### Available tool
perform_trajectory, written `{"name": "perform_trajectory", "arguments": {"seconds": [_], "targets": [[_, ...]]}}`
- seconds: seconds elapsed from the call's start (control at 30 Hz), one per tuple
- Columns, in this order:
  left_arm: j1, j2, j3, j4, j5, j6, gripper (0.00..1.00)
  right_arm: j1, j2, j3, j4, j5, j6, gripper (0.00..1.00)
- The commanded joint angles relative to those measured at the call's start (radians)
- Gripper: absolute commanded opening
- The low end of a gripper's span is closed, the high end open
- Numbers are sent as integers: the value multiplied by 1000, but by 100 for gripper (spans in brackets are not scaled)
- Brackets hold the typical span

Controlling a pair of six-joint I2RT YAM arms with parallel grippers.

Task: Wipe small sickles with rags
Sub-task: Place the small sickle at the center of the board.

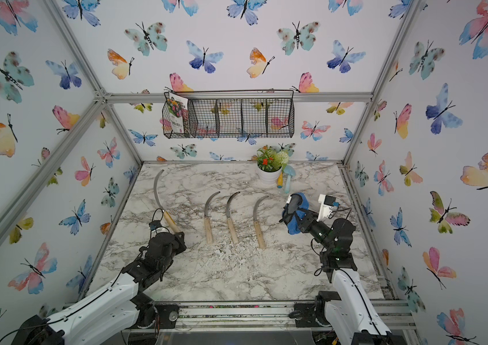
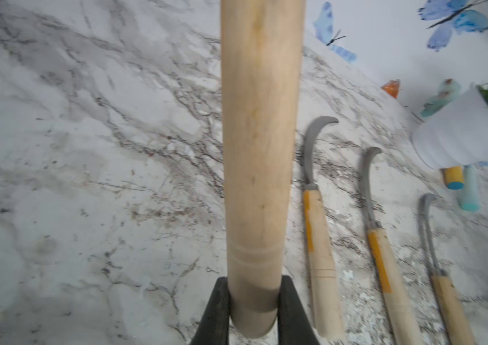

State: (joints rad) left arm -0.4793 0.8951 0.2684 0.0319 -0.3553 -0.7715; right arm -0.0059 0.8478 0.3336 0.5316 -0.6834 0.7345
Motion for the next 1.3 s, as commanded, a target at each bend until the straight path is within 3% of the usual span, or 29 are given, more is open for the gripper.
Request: {"name": "perform_trajectory", "arguments": {"seconds": [0.0,0.17,0.3,0.53,0.77,0.87,1.0,1.03,1.07,1.1,1.2,1.27], "targets": [[74,144,70,-61,90,9,0,-2,0,-8,57,-33,-22,2],[111,421,240,-175,137,11,0,-2,-4,-20,57,-34,-24,2],[123,562,345,-222,185,25,0,-2,-2,-19,48,-45,-34,2],[142,671,474,-374,138,-14,0,-2,-3,-26,31,-49,-52,2],[191,837,581,-493,211,-34,0,-2,6,-38,43,-57,-55,2],[226,909,611,-500,295,-9,0,-1,8,-40,41,-62,-59,2],[228,908,621,-482,305,28,0,-2,7,-47,45,-64,-60,2],[228,894,610,-464,306,35,2,-2,8,-47,46,-66,-60,2],[228,880,601,-452,302,39,14,-2,8,-45,47,-68,-60,2],[228,864,593,-445,291,37,43,-2,8,-44,47,-70,-62,2],[228,820,574,-419,283,48,53,-2,10,-39,47,-77,-61,2],[228,798,570,-416,279,50,67,-2,7,-40,47,-80,-61,2]]}}
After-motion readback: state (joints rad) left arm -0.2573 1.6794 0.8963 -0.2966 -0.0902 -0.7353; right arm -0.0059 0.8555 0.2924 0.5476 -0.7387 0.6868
